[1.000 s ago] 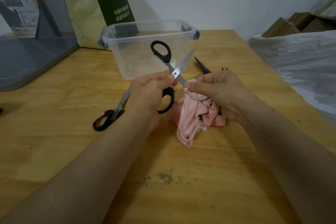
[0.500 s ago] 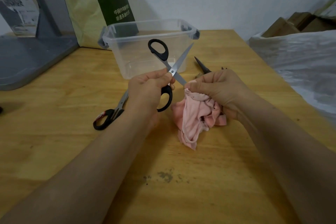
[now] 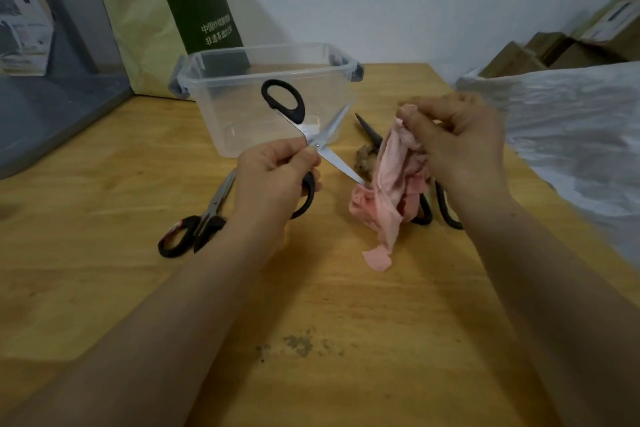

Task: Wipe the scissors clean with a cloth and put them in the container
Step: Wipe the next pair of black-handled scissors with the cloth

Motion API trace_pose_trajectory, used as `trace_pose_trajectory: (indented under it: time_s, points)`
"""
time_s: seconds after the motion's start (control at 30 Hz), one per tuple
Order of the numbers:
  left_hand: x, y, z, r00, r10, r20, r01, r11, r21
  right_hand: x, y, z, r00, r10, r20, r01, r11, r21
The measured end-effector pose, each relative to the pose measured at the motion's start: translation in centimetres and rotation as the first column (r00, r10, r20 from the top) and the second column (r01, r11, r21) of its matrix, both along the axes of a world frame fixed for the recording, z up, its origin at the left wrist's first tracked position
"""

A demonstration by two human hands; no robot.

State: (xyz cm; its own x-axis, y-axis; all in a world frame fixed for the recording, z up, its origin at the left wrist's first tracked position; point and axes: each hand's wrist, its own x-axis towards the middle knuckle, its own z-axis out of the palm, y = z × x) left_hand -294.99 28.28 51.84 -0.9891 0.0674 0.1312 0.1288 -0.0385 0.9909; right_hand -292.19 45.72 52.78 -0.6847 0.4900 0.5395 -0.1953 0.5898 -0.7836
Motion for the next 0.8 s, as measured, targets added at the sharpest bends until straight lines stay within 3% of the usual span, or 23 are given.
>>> trace_pose_trajectory:
  time_s: [0.1,0.2,0.43,0.6,0.8]
  points:
    - [0.4,0.4,0.2,0.999,-0.023,0.029,0.022,0.999,0.031,0.2,-1.0,-0.1,0.992,0.088,-0.093,-0.08,0.993,0.082]
    - [0.3,0.4,0.2,0.999,-0.026,0.043,0.024,0.998,0.051,0.2,-2.3,-0.8,0.98,0.181,-0.086,-0.156,0.957,0.245]
    - [0.7,0.6,-0.1,0.994,-0.1,-0.032,0.103,0.991,0.091,-0.3,-4.0,-1.4,0.933,0.359,-0.023,-0.358,0.933,0.037]
    - [1.2,1.1,-0.5,0.992,-0.104,-0.069,0.112,0.987,0.117,-0.6,-4.6,-1.8,0.945,0.325,-0.046,-0.326,0.945,-0.008]
    - [1.4,1.4,-0.5,0.989,-0.143,-0.026,0.146,0.979,0.145,-1.1,-4.2,-1.9,0.981,0.194,-0.03,-0.191,0.978,0.078]
